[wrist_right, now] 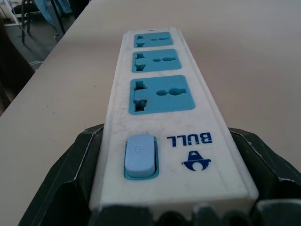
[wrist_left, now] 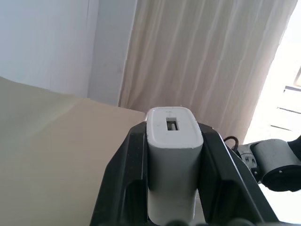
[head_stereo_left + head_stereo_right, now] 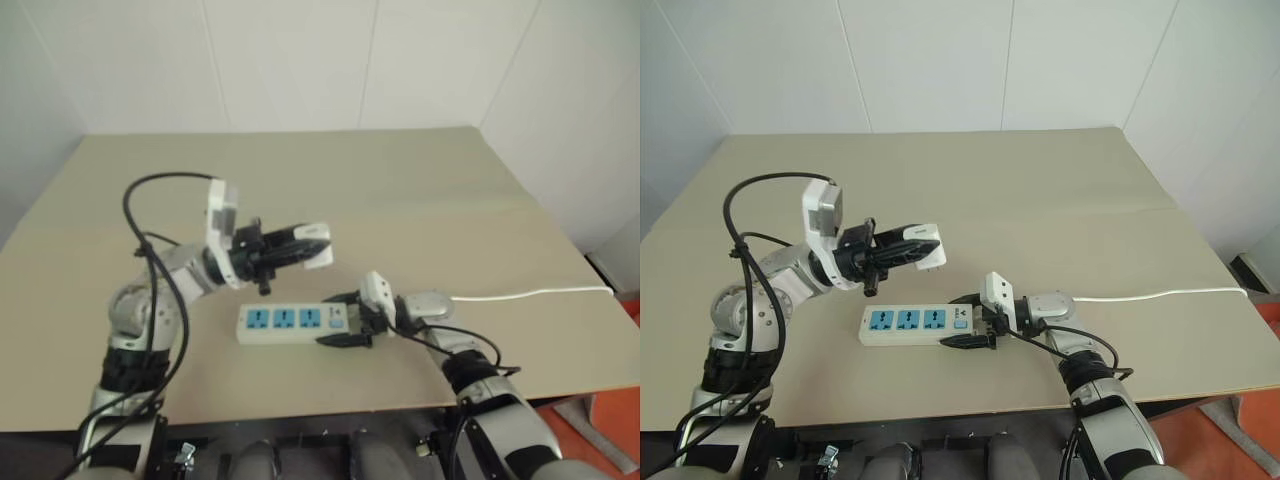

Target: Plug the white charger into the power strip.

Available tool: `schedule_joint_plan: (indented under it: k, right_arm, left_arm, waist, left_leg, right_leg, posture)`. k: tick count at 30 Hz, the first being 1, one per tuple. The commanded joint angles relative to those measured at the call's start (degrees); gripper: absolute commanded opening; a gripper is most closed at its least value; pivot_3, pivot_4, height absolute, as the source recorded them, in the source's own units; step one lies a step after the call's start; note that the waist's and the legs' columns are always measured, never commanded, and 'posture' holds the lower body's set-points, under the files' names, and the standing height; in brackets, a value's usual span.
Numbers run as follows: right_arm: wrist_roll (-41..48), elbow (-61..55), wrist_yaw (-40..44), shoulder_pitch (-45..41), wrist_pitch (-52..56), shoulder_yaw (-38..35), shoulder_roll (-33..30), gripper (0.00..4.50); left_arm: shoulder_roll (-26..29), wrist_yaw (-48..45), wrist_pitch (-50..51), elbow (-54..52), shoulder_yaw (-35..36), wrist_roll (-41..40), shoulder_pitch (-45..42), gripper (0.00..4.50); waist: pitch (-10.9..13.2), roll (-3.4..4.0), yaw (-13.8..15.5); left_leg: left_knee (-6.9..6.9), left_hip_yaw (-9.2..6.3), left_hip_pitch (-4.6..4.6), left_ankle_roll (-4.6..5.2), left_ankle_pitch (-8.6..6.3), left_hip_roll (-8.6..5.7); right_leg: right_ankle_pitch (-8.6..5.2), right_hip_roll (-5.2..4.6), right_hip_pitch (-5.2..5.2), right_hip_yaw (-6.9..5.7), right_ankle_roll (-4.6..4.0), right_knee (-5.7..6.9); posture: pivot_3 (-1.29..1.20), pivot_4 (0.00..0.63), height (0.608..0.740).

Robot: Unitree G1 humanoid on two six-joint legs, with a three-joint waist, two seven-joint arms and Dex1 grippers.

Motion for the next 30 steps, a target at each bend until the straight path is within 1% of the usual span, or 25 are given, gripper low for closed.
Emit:
schedule_joint_plan:
  k: [1, 5, 10, 22, 30]
  right_arm:
    - [-2.71, 1.49, 0.88, 0.38, -0.25, 2.5, 0.07, 3.45]
    - [-2.71, 1.64, 0.79, 0.41, -0.32, 2.53, 0.09, 3.45]
    - [-2.69, 1.23, 0.56, 0.97, -0.24, 2.57, 0.11, 3.45]
    - [-2.78, 2.22, 0.32, 0.17, -0.36, 2.2, -0.06, 3.45]
    - [-2.81, 2.44, 0.19, 0.01, -0.61, 2.21, 0.06, 3.45]
  left_arm:
    - [2.35, -5.27, -5.89, 0.41, -4.13, 5.93, 1.69, 1.01]
    - [2.92, -9.01, -12.45, 3.04, -6.36, 10.51, 3.45, 1.01]
    - [1.98, -11.71, -18.9, 5.66, -6.39, 12.84, 5.22, 1.01]
    - [1.02, -14.69, -24.36, 10.6, -7.32, 15.89, 4.91, 1.01]
    - [0.01, -15.12, -27.02, 13.32, -7.31, 17.53, 4.31, 1.01]
  waist:
    - [0.0, 0.0, -0.06]
    - [0.0, 0.0, 0.01]
    - [0.0, 0.01, 0.0]
    - [0.0, 0.0, 0.04]
    - [0.0, 0.0, 0.04]
  left_leg:
    - [-0.02, 0.02, 0.02, 0.0, 0.0, 0.0]
    - [-0.05, 0.06, 0.06, 0.0, 0.0, 0.0]
    - [-0.09, 0.07, 0.07, 0.0, 0.0, 0.01]
    - [-0.24, 0.08, 0.12, 0.0, 0.0, 0.02]
    - [-0.34, 0.09, 0.13, 0.0, 0.0, 0.02]
  right_leg:
    - [0.0, 0.0, 0.0, 0.02, 0.0, 0.0]
    - [0.01, 0.0, 0.02, 0.04, -0.01, -0.02]
    - [0.01, 0.01, 0.02, 0.04, -0.02, -0.07]
    - [0.01, 0.0, 0.03, 0.06, -0.02, -0.15]
    - [0.02, 0.0, 0.03, 0.07, -0.02, -0.21]
  posture:
    - [0.0, 0.15, 0.74]
    - [0.0, 0.15, 0.74]
    - [0.0, 0.15, 0.74]
    - [0.0, 0.15, 0.74]
    - [0.0, 0.15, 0.74]
